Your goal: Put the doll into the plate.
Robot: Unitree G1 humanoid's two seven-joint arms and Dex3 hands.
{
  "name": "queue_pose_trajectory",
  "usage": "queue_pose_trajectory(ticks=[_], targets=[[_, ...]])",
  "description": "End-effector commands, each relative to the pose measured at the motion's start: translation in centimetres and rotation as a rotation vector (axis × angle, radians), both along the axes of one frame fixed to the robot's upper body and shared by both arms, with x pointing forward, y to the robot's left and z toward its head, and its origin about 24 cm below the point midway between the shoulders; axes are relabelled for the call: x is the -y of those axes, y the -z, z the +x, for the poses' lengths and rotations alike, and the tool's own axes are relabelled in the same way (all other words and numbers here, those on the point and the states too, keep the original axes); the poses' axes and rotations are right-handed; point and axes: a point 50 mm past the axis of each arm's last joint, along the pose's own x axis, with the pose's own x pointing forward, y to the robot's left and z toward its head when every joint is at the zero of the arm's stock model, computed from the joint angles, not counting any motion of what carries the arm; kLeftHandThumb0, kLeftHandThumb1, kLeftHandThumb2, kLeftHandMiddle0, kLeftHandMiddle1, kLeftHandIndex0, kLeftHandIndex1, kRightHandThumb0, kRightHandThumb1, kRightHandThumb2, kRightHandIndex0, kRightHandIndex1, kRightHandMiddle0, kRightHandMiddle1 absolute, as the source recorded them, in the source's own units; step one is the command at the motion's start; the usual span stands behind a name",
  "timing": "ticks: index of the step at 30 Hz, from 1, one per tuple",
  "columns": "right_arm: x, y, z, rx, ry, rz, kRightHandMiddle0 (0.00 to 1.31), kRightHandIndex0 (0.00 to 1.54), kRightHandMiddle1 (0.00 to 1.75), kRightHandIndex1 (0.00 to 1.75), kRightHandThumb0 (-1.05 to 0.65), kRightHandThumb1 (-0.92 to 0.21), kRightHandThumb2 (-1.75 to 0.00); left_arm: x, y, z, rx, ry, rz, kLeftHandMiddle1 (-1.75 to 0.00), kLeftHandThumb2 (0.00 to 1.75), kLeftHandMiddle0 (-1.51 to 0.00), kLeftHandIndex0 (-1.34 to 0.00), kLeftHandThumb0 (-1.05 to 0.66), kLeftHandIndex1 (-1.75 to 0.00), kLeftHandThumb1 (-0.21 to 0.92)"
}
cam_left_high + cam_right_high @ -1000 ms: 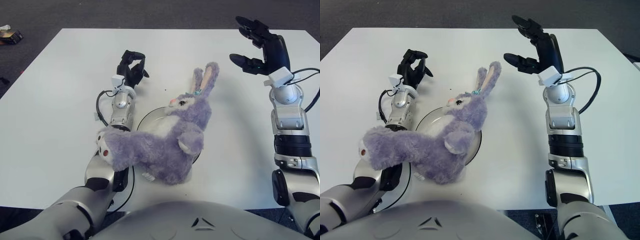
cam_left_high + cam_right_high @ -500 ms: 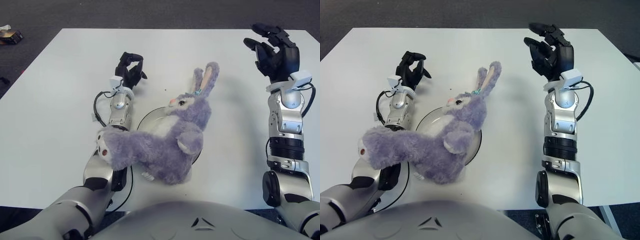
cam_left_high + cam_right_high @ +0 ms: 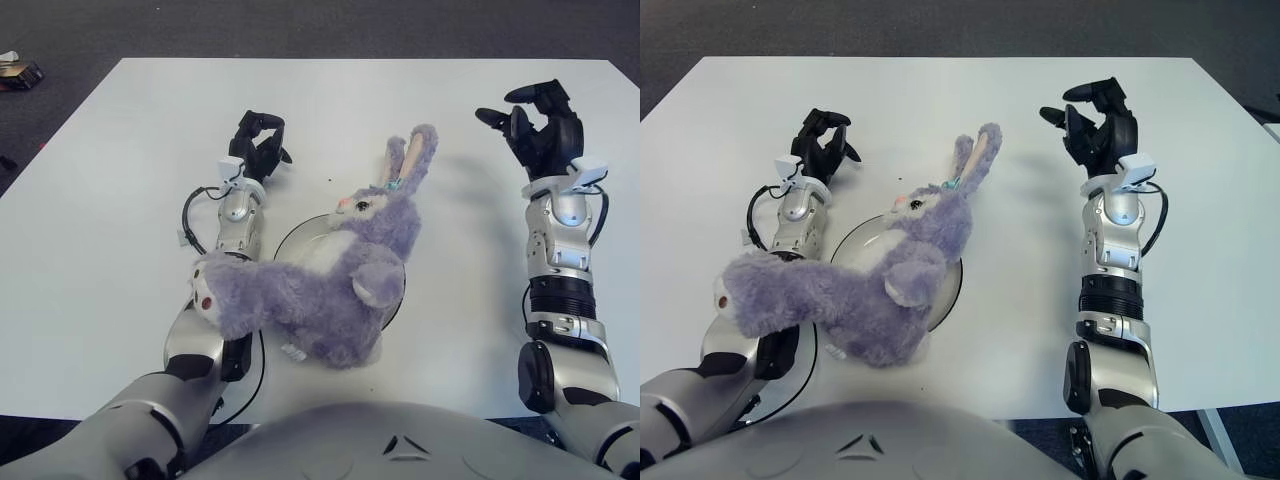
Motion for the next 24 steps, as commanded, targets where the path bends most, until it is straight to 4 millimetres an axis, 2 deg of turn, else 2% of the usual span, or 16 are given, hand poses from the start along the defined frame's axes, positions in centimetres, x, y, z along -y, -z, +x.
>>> queue_pose_trajectory(ticks=[1, 9, 18, 24], targets=[[-0.2, -0.4, 0.3, 0.047, 0.009, 0.018, 0.25, 0.94, 1.69, 0.59, -0.34, -0.92, -0.47, -0.3, -0.5, 0.3, 0.021, -0.002, 0.004, -1.75, 0.27, -0.88, -0.47, -0.36, -1.47, 0.92], [-0.4, -0.2, 0.1, 0.091, 0.016, 0.104, 0.21, 0.78, 1.74, 1.09, -0.34, -0.92, -0.51, -0.5, -0.5, 0.3, 0.021, 0.001, 0.006, -1.75, 0.27, -0.89, -0.47, -0.36, -1.47, 0.92], [-0.9, 1.0, -0.6, 0.090, 0.026, 0.157, 0.21, 0.70, 1.75, 1.40, -0.34, -0.92, -0.51, -0.6, -0.5, 0.4, 0.023, 0.005, 0.007, -1.75, 0.27, -0.89, -0.46, -0.36, -1.47, 0.92], [-1.3, 3.0, -1.0, -0.030, 0.112, 0.175, 0.22, 0.74, 1.75, 1.53, -0.35, -0.91, -0.53, -0.7, -0.5, 0.3, 0.032, 0.019, 0.010, -1.75, 0.28, -0.90, -0.46, -0.36, -1.48, 0.92]])
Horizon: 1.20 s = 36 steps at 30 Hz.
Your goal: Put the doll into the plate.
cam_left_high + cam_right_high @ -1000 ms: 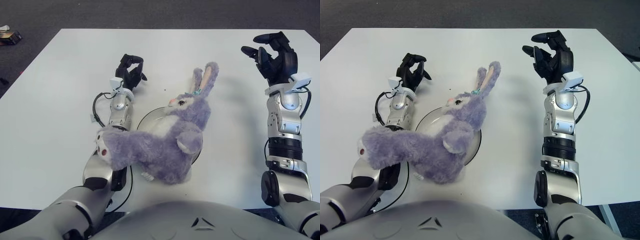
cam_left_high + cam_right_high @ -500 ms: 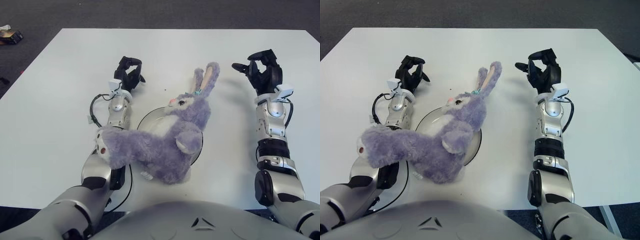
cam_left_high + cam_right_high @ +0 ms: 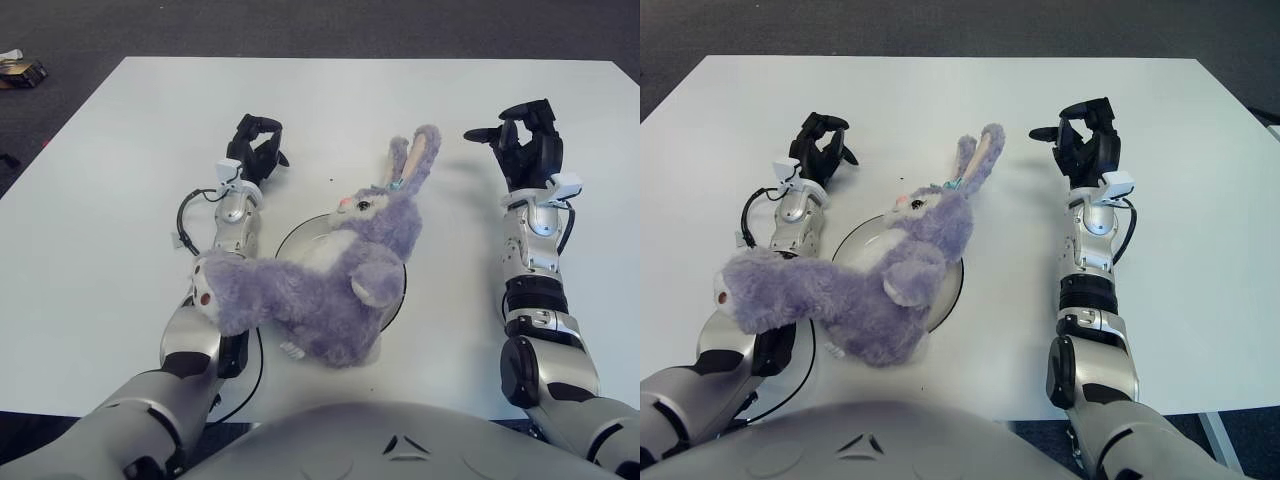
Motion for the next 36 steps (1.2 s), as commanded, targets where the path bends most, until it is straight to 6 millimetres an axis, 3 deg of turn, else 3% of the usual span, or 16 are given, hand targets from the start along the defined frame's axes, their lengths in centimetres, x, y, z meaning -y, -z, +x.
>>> queue_pose_trajectory(ticks=[1, 11, 36], targets=[[0.0, 1.4, -0.5, -0.079, 0.051, 0.016, 0.23, 0.75, 1.75, 1.56, -0.35, -0.90, -0.54, -0.3, -0.5, 0.2, 0.026, 0.006, 0.007, -1.75, 0.28, -0.90, -0.46, -0.36, -1.48, 0.92], [-0.4, 2.3, -1.1, -0.112, 0.079, 0.019, 0.27, 0.76, 1.75, 1.72, -0.36, -0.82, -0.65, -0.5, -0.3, 0.0, 0.034, 0.012, 0.009, -1.75, 0.28, -0.90, -0.45, -0.36, -1.49, 0.92], [-1.7, 3.1, -3.4, -0.261, -0.047, -0.173, 0.28, 0.76, 1.75, 1.75, -0.36, -0.80, -0.67, -0.5, 1.2, -1.6, 0.050, 0.009, -0.008, -1.75, 0.30, -0.95, -0.44, -0.35, -1.50, 0.92]])
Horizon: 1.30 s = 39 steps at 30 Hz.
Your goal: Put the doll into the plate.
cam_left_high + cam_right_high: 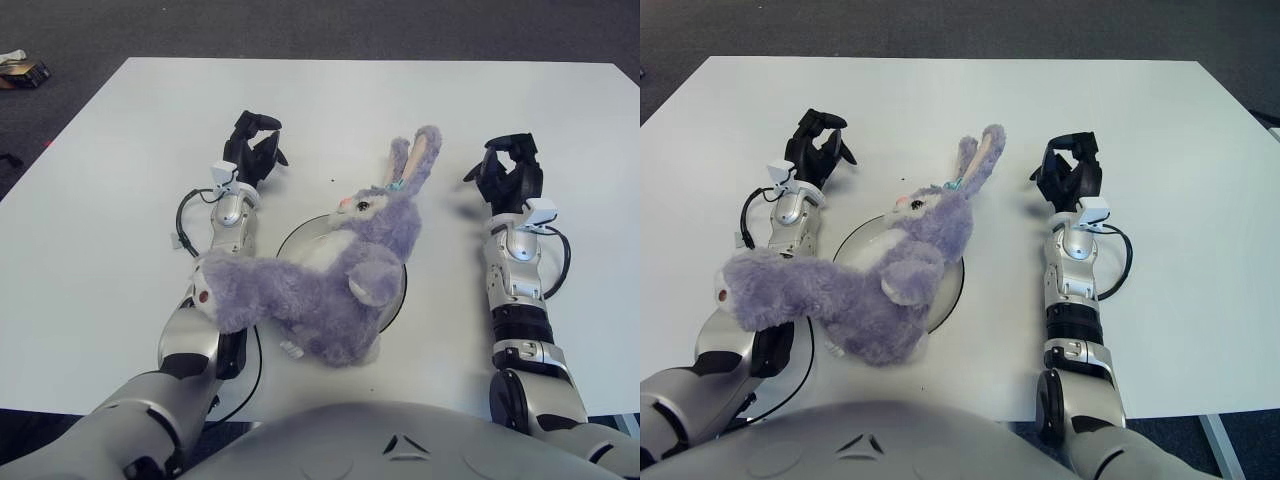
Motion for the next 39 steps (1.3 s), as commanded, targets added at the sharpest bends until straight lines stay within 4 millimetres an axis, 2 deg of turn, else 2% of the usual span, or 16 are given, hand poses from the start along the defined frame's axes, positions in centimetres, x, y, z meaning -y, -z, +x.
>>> queue_pose_trajectory(ticks=[1, 22, 39], targets=[[0.34, 0.85, -0.75, -0.077, 0.005, -0.028, 0.28, 0.76, 1.75, 1.75, -0.36, -0.80, -0.67, -0.22, 1.61, -0.93, -0.040, -0.016, -0.015, -1.75, 0.30, -0.95, -0.43, -0.35, -1.51, 0.92], [0.46, 1.35, -1.25, -0.165, 0.021, -0.027, 0.30, 0.76, 1.75, 1.75, -0.37, -0.77, -0.72, 0.02, 2.08, -1.36, -0.045, -0.029, -0.012, -1.75, 0.32, -0.94, -0.41, -0.35, -1.53, 0.92], [0.74, 1.82, -1.02, -0.135, 0.066, 0.010, 0.30, 0.75, 1.75, 1.75, -0.37, -0.76, -0.73, 0.02, 2.05, -1.29, -0.047, -0.032, -0.004, -1.75, 0.33, -0.92, -0.40, -0.35, -1.54, 0.92]])
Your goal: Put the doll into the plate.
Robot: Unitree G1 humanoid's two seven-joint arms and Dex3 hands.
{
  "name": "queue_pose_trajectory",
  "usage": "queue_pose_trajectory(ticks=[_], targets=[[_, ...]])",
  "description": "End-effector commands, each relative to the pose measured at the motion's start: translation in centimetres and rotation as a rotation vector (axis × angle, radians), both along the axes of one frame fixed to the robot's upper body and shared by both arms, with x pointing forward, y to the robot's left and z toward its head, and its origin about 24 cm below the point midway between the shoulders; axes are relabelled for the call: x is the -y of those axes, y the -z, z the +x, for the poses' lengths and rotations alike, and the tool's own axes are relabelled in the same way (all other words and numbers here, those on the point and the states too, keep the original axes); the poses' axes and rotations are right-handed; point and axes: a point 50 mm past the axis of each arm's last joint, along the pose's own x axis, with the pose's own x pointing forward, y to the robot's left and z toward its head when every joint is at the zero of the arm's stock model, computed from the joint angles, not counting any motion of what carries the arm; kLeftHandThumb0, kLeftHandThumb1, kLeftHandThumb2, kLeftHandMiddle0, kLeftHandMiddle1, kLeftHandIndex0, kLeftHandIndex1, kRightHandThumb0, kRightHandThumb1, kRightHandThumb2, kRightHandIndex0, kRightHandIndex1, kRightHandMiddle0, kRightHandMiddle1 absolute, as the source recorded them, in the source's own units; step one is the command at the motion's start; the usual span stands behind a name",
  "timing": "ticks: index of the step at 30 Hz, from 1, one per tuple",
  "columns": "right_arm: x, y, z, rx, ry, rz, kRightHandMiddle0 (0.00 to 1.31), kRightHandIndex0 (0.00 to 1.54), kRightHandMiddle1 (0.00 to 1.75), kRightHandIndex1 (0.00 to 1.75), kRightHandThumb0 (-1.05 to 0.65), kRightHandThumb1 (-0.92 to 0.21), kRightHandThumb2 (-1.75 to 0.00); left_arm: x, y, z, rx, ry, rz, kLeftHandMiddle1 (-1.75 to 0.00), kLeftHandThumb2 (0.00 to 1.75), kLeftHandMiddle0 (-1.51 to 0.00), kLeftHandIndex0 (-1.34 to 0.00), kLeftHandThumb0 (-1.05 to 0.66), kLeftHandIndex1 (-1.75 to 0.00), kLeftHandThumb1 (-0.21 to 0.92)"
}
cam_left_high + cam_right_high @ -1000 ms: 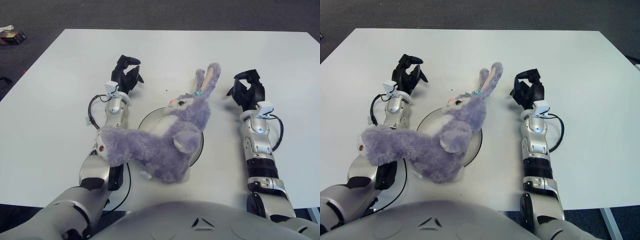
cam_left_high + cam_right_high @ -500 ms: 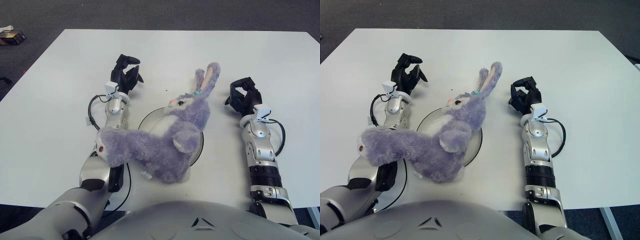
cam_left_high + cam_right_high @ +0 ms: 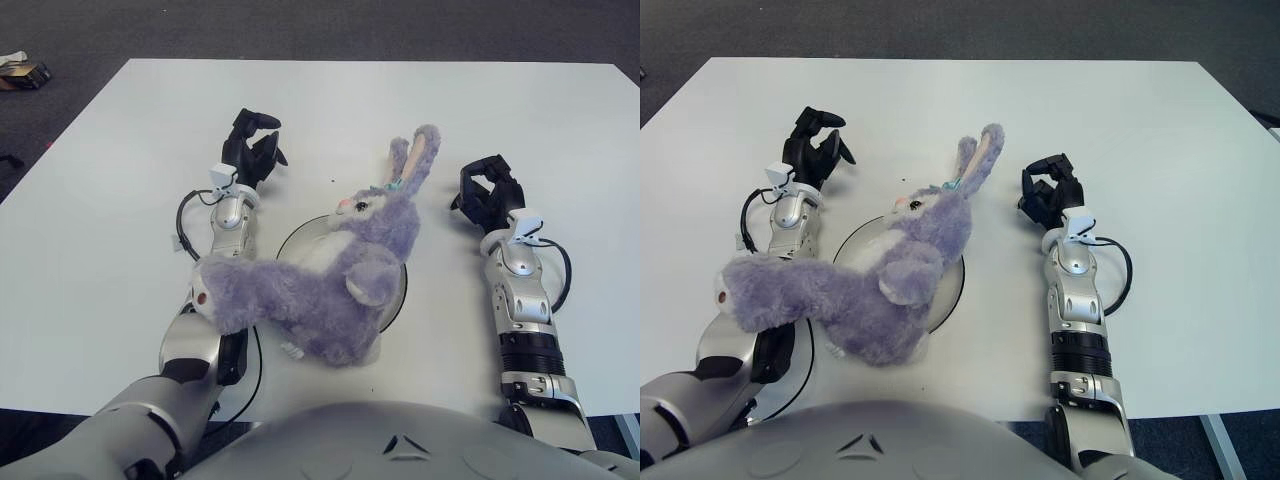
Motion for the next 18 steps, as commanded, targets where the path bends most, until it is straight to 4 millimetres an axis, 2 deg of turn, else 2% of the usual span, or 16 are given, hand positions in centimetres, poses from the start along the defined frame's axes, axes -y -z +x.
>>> queue_pose_trajectory(ticks=[1, 18], targets=[[0.24, 0.87, -0.24, -0.021, 0.031, 0.027, 0.30, 0.75, 1.75, 1.75, -0.37, -0.76, -0.73, -0.08, 2.13, -0.98, -0.068, -0.018, -0.010, -1.75, 0.33, -0.92, -0.40, -0.35, -1.54, 0.92], [-0.01, 1.04, -0.14, 0.012, 0.053, 0.042, 0.31, 0.78, 1.75, 1.75, -0.37, -0.75, -0.74, -0.20, 2.19, -0.97, -0.071, -0.022, -0.004, -1.75, 0.34, -0.91, -0.39, -0.35, -1.55, 0.92]])
